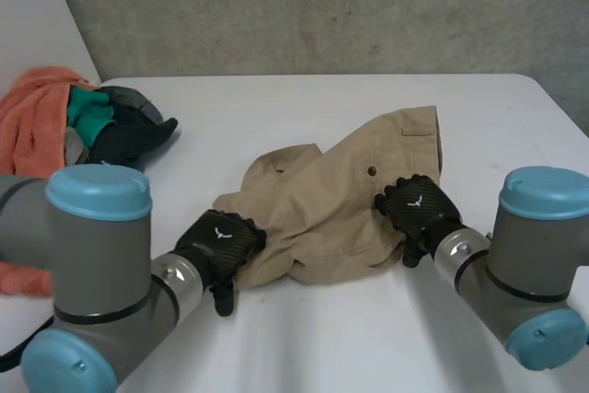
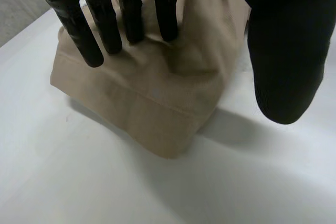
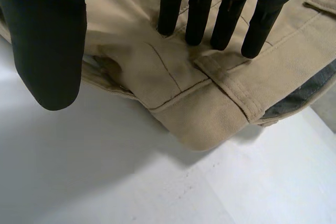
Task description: Fold the laundry.
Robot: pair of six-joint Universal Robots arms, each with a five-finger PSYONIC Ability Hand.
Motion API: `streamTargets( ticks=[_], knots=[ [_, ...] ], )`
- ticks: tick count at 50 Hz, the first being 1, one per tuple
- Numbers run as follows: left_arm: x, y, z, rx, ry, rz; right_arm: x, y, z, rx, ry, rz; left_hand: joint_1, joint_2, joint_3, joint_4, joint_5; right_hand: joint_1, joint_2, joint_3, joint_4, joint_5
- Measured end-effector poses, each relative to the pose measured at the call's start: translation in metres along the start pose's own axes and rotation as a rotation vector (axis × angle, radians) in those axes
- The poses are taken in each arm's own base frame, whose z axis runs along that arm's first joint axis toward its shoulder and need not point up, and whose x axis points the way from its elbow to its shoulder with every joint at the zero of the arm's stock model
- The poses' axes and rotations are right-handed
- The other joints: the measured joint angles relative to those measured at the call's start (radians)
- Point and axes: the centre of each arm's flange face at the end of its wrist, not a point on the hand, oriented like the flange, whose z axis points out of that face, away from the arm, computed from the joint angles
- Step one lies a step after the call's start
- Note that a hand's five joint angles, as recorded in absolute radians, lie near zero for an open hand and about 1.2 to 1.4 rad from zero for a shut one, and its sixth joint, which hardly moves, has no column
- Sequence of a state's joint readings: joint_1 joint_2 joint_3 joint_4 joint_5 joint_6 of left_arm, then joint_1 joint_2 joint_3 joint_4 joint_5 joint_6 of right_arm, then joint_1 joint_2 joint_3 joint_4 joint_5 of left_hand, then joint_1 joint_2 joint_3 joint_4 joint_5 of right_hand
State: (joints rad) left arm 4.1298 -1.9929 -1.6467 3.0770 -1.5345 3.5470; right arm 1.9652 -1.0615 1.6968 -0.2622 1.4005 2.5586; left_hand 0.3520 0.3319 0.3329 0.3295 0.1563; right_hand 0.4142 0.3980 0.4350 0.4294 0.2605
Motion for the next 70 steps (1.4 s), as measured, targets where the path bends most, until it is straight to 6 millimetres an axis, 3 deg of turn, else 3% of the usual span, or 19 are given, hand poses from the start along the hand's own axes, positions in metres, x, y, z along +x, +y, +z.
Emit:
streamTargets(
  ticks=[6,9,11,12,14,19,26,32,38,41,45,49,53,62,64,66,67,68,70],
  knots=[
    [0.000,0.001,0.018,0.001,-0.049,0.036,-0.004,0.004,0.010,0.009,0.018,-0.043,0.142,0.152,0.150,0.148,0.149,0.086,0.030,0.068,0.067,0.058],
    [-0.002,0.001,0.027,0.008,-0.086,0.056,-0.005,0.006,0.015,0.009,0.030,-0.065,0.305,0.315,0.309,0.314,0.310,0.174,0.186,0.164,0.166,0.137],
    [-0.002,-0.001,0.033,0.016,-0.112,0.071,-0.003,0.006,0.020,0.012,0.047,-0.087,0.541,0.547,0.547,0.554,0.546,0.451,0.534,0.485,0.497,0.475],
    [-0.002,-0.001,0.034,0.018,-0.117,0.073,-0.003,0.006,0.020,0.013,0.049,-0.089,0.541,0.547,0.547,0.554,0.546,0.507,0.593,0.531,0.542,0.520],
    [-0.002,-0.004,0.037,0.029,-0.136,0.083,0.000,0.004,0.024,0.021,0.073,-0.108,0.759,0.821,0.818,0.833,0.816,0.664,0.743,0.705,0.717,0.689],
    [-0.008,-0.022,0.030,0.083,-0.180,0.087,0.012,-0.011,0.024,0.046,0.122,-0.135,0.761,0.848,0.850,0.866,0.829,0.676,0.766,0.741,0.760,0.720],
    [-0.040,-0.089,-0.025,0.305,-0.312,0.048,0.046,-0.071,-0.003,0.143,0.198,-0.149,0.761,0.854,0.851,0.867,0.829,0.676,0.766,0.741,0.761,0.724],
    [-0.080,-0.163,-0.117,0.619,-0.480,-0.001,0.093,-0.152,-0.053,0.301,0.291,-0.125,0.761,0.855,0.852,0.867,0.829,0.682,0.766,0.741,0.763,0.729],
    [-0.106,-0.211,-0.193,0.844,-0.603,-0.034,0.136,-0.222,-0.107,0.487,0.358,-0.059,0.761,0.857,0.856,0.867,0.829,0.694,0.766,0.741,0.763,0.730],
    [-0.116,-0.227,-0.214,0.907,-0.647,-0.047,0.151,-0.244,-0.122,0.570,0.371,-0.024,0.761,0.857,0.856,0.867,0.829,0.694,0.766,0.749,0.764,0.735],
    [-0.127,-0.241,-0.222,0.945,-0.679,-0.058,0.162,-0.255,-0.122,0.622,0.359,0.016,0.761,0.857,0.856,0.867,0.829,0.694,0.766,0.750,0.764,0.737],
    [-0.133,-0.245,-0.203,0.917,-0.661,-0.061,0.161,-0.251,-0.105,0.614,0.315,0.049,0.761,0.860,0.856,0.867,0.832,0.697,0.766,0.750,0.764,0.743],
    [-0.137,-0.238,-0.163,0.837,-0.615,-0.061,0.149,-0.234,-0.076,0.559,0.252,0.085,0.763,0.860,0.856,0.867,0.845,0.705,0.766,0.750,0.764,0.746],
    [-0.149,-0.201,-0.043,0.648,-0.544,-0.061,0.123,-0.182,0.005,0.436,0.187,0.168,0.768,0.860,0.856,0.868,0.845,0.705,0.766,0.750,0.764,0.746],
    [-0.155,-0.189,-0.006,0.614,-0.545,-0.052,0.122,-0.167,0.031,0.421,0.228,0.185,0.752,0.816,0.812,0.827,0.812,0.585,0.634,0.609,0.620,0.629],
    [-0.160,-0.179,0.023,0.589,-0.552,-0.045,0.122,-0.153,0.055,0.414,0.291,0.195,0.596,0.639,0.637,0.661,0.655,0.270,0.306,0.292,0.303,0.285],
    [-0.163,-0.173,0.038,0.576,-0.556,-0.042,0.122,-0.146,0.065,0.411,0.326,0.198,0.441,0.516,0.517,0.518,0.515,0.093,0.127,0.136,0.148,0.122],
    [-0.166,-0.167,0.051,0.562,-0.563,-0.042,0.123,-0.141,0.075,0.410,0.365,0.197,0.110,0.209,0.212,0.228,0.227,-0.056,-0.030,-0.046,-0.036,-0.061],
    [-0.170,-0.158,0.069,0.536,-0.577,-0.045,0.124,-0.133,0.088,0.410,0.429,0.190,-0.133,-0.044,-0.042,-0.051,-0.041,-0.186,-0.166,-0.201,-0.192,-0.202]
  ],
)
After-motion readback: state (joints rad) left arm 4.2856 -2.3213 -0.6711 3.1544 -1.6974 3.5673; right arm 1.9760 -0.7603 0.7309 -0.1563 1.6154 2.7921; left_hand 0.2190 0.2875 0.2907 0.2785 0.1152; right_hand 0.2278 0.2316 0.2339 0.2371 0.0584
